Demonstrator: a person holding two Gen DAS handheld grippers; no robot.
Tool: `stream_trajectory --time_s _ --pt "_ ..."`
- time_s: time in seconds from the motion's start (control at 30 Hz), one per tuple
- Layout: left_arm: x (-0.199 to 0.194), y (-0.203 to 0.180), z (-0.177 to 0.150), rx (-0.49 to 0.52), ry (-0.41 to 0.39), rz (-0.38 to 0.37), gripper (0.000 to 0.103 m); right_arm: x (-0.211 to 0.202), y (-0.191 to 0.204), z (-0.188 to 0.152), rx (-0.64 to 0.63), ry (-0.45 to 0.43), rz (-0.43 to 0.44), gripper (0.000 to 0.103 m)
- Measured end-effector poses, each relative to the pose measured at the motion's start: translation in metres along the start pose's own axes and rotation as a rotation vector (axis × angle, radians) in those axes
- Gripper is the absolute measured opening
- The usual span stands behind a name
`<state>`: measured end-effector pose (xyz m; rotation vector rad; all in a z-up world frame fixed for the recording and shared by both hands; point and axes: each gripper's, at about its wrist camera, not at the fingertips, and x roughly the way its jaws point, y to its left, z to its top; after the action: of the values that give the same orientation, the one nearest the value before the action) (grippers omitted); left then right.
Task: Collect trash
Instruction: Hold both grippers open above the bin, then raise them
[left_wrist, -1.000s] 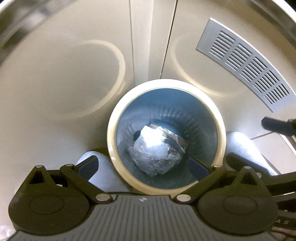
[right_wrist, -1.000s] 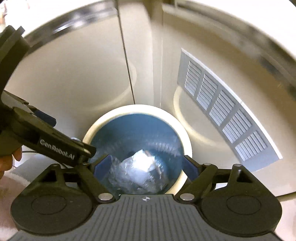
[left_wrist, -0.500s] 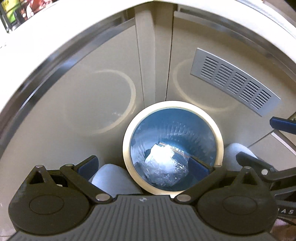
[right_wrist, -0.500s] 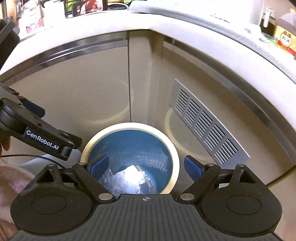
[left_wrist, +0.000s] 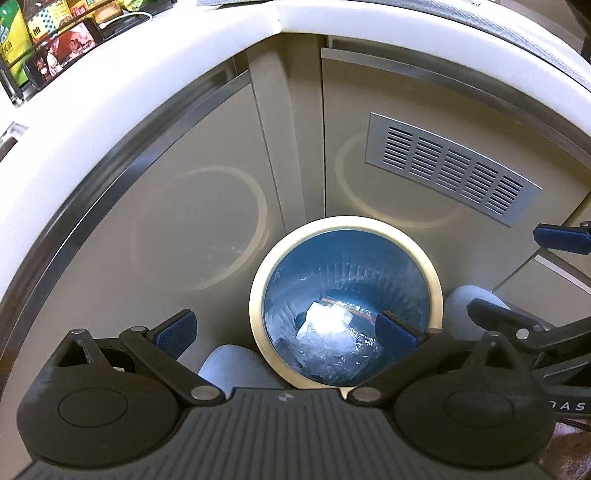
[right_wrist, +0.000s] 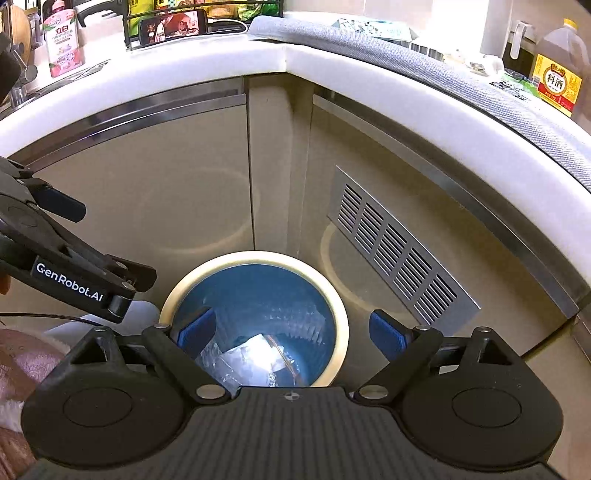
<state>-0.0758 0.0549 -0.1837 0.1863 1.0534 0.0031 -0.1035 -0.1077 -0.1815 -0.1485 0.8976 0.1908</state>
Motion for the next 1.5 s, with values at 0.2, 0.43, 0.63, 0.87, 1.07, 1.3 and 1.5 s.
stream_trajectory --time_s 0.2,0.43,0.63,0.87,1.07,1.3,1.5 --pt "0.003 0.002 0.0 -0.012 0.011 -0.002 0.103 0.003 0.001 0.002 -0.005 0.008 0.007 0.092" --pt "0.006 0.004 0.0 -0.02 0.023 -0.006 0.103 0.008 0.002 0.004 -0.003 0.023 0.014 0.093" --pt "0.009 0.004 -0.001 -0.023 0.032 -0.01 0.103 0.008 0.001 0.004 -0.002 0.025 0.014 0.093" --pt "0.008 0.003 -0.002 -0.025 0.028 -0.006 0.103 0.009 0.001 0.004 -0.002 0.025 0.014 0.093" --pt "0.007 0.003 -0.002 -0.025 0.022 -0.006 0.103 0.01 0.001 0.004 -0.002 0.027 0.014 0.094" --pt "-0.002 0.011 -0.001 -0.054 -0.011 -0.006 0.103 -0.001 0.002 0.005 -0.022 -0.039 0.006 0.094" --pt "-0.019 0.02 0.005 -0.082 -0.067 -0.012 0.103 -0.038 -0.007 0.024 -0.001 -0.229 0.042 0.094"
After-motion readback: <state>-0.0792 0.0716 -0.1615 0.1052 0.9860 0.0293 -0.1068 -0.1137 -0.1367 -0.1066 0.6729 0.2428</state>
